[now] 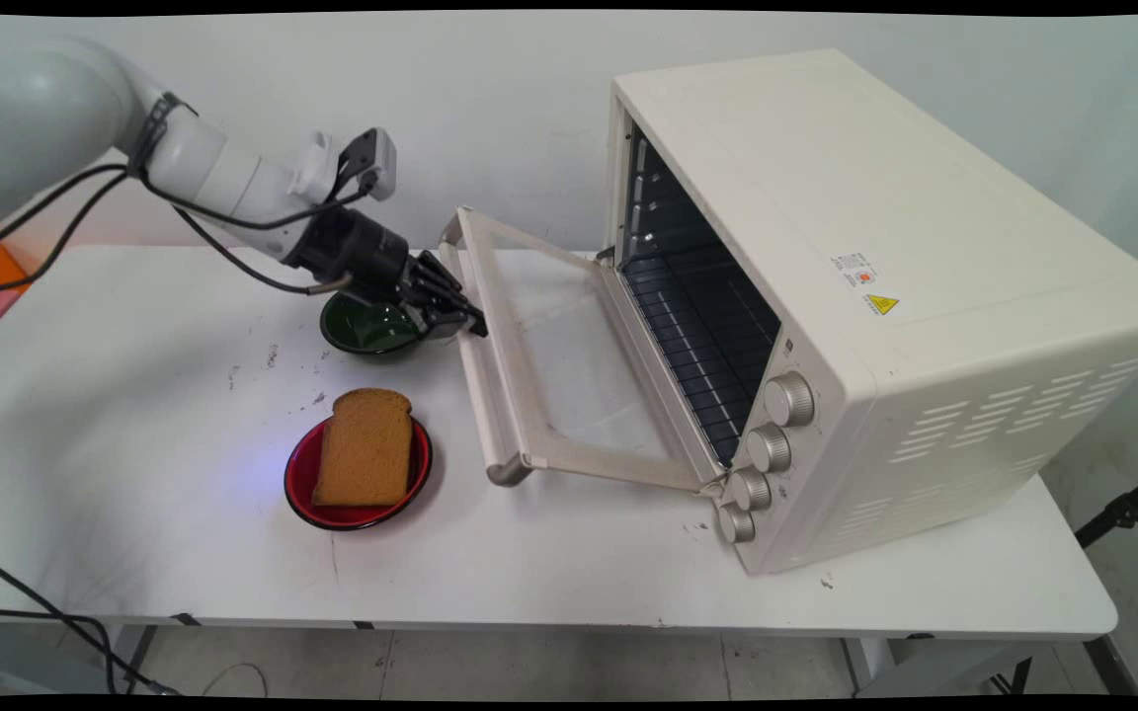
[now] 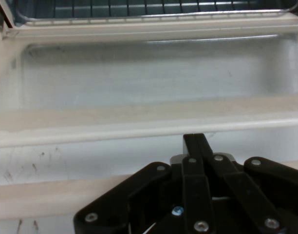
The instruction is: Open the oven
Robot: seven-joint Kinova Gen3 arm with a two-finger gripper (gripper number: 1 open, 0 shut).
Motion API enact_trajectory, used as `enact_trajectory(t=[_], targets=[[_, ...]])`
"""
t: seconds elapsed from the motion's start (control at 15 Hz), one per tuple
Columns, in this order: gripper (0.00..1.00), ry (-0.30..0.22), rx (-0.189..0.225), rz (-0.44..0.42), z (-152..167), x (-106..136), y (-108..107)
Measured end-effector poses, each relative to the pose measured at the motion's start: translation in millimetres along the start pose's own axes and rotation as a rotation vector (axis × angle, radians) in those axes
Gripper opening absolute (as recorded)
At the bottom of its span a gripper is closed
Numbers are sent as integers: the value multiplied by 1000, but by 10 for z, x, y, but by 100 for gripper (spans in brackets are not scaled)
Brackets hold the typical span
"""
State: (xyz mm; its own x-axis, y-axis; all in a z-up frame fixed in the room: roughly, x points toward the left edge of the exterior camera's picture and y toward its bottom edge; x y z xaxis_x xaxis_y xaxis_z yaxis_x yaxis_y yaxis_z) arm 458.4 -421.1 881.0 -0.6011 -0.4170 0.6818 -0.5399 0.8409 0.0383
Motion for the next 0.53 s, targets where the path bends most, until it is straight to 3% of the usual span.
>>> enact_trajectory(t=[0.53], targets=[[0, 19, 15, -11, 152, -199, -60]])
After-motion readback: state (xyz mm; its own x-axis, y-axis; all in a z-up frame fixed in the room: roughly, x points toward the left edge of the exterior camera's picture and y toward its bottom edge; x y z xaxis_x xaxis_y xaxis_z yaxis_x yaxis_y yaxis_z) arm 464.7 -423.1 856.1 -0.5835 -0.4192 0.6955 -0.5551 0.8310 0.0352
